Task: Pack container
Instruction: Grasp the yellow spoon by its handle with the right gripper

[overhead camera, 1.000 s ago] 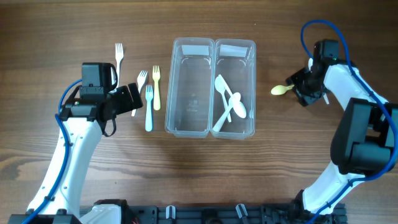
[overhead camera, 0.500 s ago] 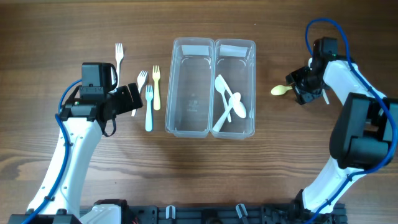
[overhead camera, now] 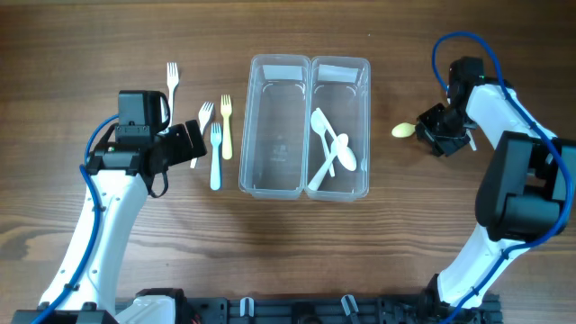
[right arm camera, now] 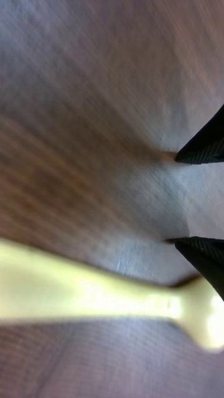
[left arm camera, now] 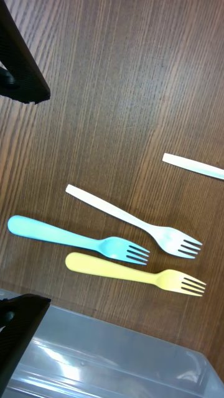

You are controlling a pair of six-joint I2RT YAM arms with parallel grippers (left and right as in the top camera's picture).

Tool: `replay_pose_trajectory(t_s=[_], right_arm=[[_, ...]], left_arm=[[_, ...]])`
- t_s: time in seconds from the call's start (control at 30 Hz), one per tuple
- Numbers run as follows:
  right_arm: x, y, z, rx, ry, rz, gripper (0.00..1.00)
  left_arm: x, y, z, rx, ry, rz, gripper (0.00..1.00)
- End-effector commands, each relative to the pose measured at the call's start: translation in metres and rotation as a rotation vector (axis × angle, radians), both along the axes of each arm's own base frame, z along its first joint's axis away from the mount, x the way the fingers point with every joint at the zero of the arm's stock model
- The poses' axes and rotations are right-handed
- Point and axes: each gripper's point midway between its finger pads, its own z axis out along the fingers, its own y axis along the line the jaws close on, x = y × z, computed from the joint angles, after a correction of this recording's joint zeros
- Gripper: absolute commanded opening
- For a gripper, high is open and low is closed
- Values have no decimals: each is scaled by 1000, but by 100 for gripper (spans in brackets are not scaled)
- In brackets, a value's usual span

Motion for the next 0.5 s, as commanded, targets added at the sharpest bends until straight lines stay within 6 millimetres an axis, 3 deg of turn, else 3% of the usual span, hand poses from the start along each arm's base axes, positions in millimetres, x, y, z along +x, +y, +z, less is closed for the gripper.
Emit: replay_pose_trajectory(t_s=[0.0, 0.13, 0.27, 0.37, 0.47], right_arm=[[-27, -8, -31, -54, 126, 78, 37], [2, 3, -27, 10, -10, 185, 37], [31, 22, -11, 111, -163, 205, 38], [47, 30, 5, 159, -248, 157, 40], [50, 30, 12, 170, -254, 57, 41]], left_arm=[[3, 5, 4, 20, -10, -7, 100], [3, 4, 4, 20, -11, -7, 100], [3, 4, 4, 20, -10, -7, 100], [3, 4, 4, 20, -10, -7, 100], [3, 4, 4, 20, -11, -7, 100]])
